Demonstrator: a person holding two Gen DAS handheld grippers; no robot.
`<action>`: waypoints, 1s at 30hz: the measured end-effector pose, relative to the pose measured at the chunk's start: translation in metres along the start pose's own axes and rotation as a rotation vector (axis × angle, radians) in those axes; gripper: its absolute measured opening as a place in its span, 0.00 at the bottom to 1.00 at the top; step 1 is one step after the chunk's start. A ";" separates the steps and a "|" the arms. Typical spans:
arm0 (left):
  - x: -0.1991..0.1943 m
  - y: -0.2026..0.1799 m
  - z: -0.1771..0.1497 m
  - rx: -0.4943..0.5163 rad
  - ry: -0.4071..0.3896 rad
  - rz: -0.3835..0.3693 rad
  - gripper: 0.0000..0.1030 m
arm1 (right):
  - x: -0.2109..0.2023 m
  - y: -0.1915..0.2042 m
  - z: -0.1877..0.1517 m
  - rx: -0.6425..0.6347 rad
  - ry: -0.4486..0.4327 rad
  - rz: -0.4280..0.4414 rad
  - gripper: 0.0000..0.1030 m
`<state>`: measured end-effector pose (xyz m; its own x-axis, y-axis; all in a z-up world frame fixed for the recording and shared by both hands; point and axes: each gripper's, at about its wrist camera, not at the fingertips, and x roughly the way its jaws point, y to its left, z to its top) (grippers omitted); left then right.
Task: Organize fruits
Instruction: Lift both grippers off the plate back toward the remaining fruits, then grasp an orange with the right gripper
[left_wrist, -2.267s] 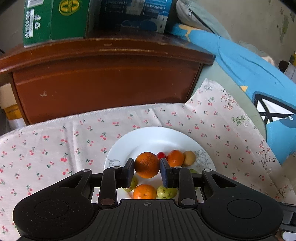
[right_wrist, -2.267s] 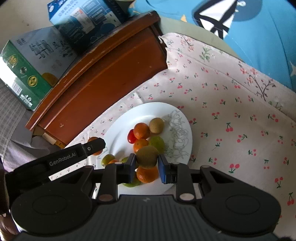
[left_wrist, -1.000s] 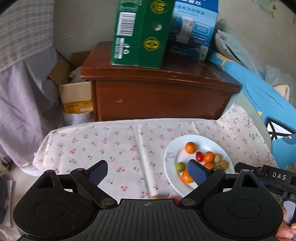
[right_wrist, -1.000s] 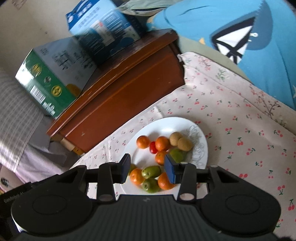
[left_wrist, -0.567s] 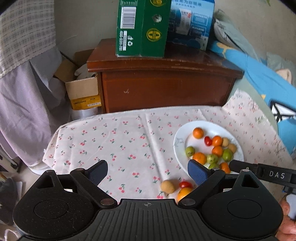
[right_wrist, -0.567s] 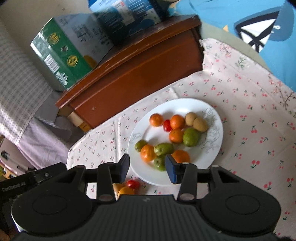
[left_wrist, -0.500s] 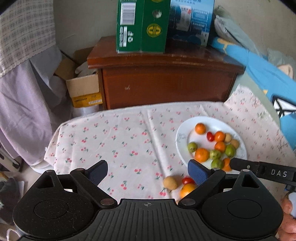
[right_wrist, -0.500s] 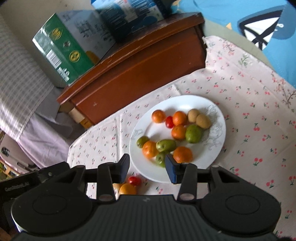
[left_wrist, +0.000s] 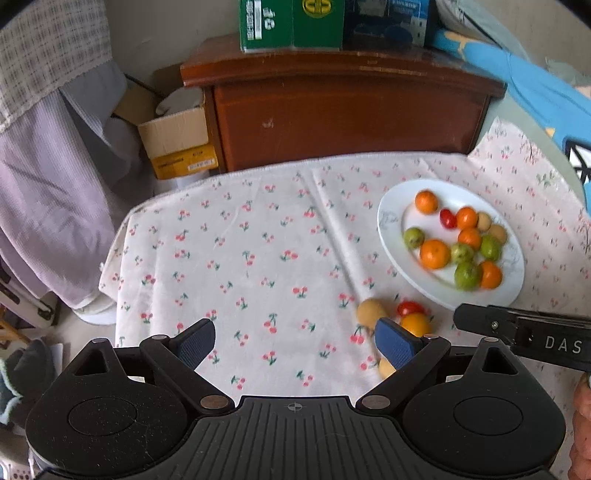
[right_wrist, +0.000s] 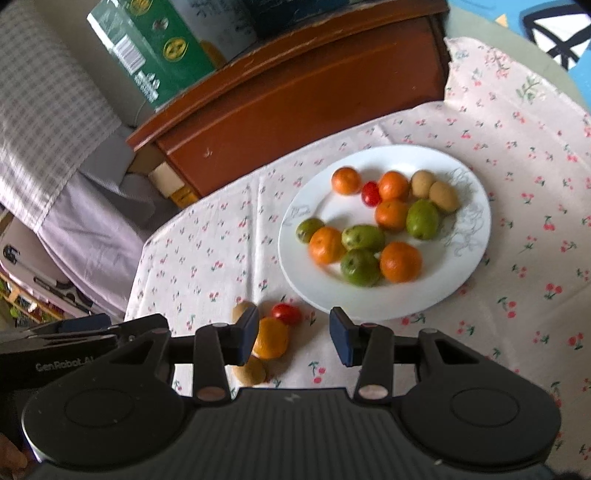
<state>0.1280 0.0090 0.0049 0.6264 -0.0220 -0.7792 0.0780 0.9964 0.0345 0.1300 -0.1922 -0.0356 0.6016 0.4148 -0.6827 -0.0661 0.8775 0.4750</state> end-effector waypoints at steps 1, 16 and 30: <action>0.002 0.000 -0.003 0.007 0.008 0.003 0.92 | 0.002 0.001 -0.002 -0.007 0.006 0.004 0.43; 0.027 -0.003 -0.032 0.071 0.092 0.028 0.92 | 0.037 0.014 -0.019 -0.051 0.058 0.027 0.42; 0.030 -0.013 -0.039 0.102 0.108 -0.017 0.92 | 0.051 0.018 -0.020 -0.048 0.057 0.028 0.29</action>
<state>0.1153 -0.0010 -0.0431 0.5374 -0.0240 -0.8430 0.1699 0.9822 0.0803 0.1432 -0.1508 -0.0730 0.5525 0.4514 -0.7007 -0.1213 0.8752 0.4682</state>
